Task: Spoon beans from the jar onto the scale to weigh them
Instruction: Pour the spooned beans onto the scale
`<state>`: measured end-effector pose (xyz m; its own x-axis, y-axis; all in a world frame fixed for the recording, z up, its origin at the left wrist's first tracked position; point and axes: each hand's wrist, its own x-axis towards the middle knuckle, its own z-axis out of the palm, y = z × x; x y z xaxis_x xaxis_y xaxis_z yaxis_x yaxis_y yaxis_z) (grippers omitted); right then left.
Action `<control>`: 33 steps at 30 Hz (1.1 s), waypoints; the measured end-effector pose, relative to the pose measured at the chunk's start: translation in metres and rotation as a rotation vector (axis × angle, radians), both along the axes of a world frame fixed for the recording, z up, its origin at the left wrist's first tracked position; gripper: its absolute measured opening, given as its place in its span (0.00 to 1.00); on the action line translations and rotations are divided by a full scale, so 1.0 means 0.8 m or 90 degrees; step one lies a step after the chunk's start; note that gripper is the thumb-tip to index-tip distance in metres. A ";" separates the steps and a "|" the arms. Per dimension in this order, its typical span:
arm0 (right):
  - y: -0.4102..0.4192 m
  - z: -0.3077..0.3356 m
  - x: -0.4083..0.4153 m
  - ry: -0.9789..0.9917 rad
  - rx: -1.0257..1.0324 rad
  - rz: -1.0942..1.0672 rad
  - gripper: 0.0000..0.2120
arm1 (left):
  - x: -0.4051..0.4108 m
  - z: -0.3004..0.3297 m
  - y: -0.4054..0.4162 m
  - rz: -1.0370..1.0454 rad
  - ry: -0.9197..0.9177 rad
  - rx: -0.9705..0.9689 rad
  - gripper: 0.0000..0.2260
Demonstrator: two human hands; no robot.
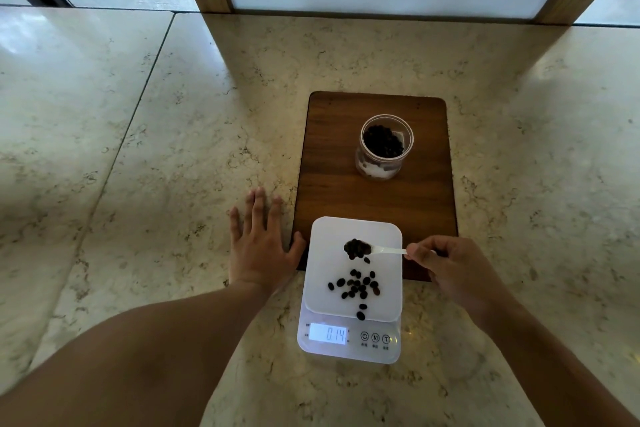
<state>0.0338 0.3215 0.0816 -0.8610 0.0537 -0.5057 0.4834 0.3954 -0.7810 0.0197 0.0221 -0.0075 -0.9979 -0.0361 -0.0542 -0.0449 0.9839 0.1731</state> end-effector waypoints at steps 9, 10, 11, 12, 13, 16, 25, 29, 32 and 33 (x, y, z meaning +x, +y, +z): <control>-0.001 -0.001 0.005 0.074 0.023 0.011 0.07 | 0.000 0.011 0.003 -0.001 -0.024 0.007 0.36; -0.001 -0.001 0.006 0.078 0.029 0.017 0.06 | 0.001 0.012 0.003 -0.001 -0.027 0.006 0.36; -0.001 -0.001 0.007 0.083 0.035 0.021 0.06 | 0.000 0.012 0.003 -0.002 -0.027 0.007 0.36; -0.001 0.000 0.008 0.088 0.039 0.024 0.06 | 0.000 0.012 0.003 -0.001 -0.027 0.010 0.37; -0.001 0.000 0.008 0.094 0.043 0.025 0.06 | 0.000 0.013 0.003 -0.001 -0.027 0.012 0.37; -0.002 0.002 0.010 0.128 0.057 0.020 0.07 | 0.000 0.012 0.004 0.000 -0.027 0.012 0.37; -0.007 0.008 0.019 0.266 0.099 0.017 0.08 | 0.000 0.007 0.002 0.002 -0.017 0.015 0.36; -0.010 0.007 0.019 0.252 0.092 0.001 0.07 | 0.000 0.006 0.002 0.002 -0.014 0.015 0.36; -0.012 0.003 0.023 0.212 0.060 -0.032 0.06 | 0.001 0.006 0.001 0.003 -0.012 0.017 0.36; -0.012 0.000 0.026 0.188 0.036 -0.053 0.07 | 0.001 0.006 0.001 0.003 -0.013 0.016 0.36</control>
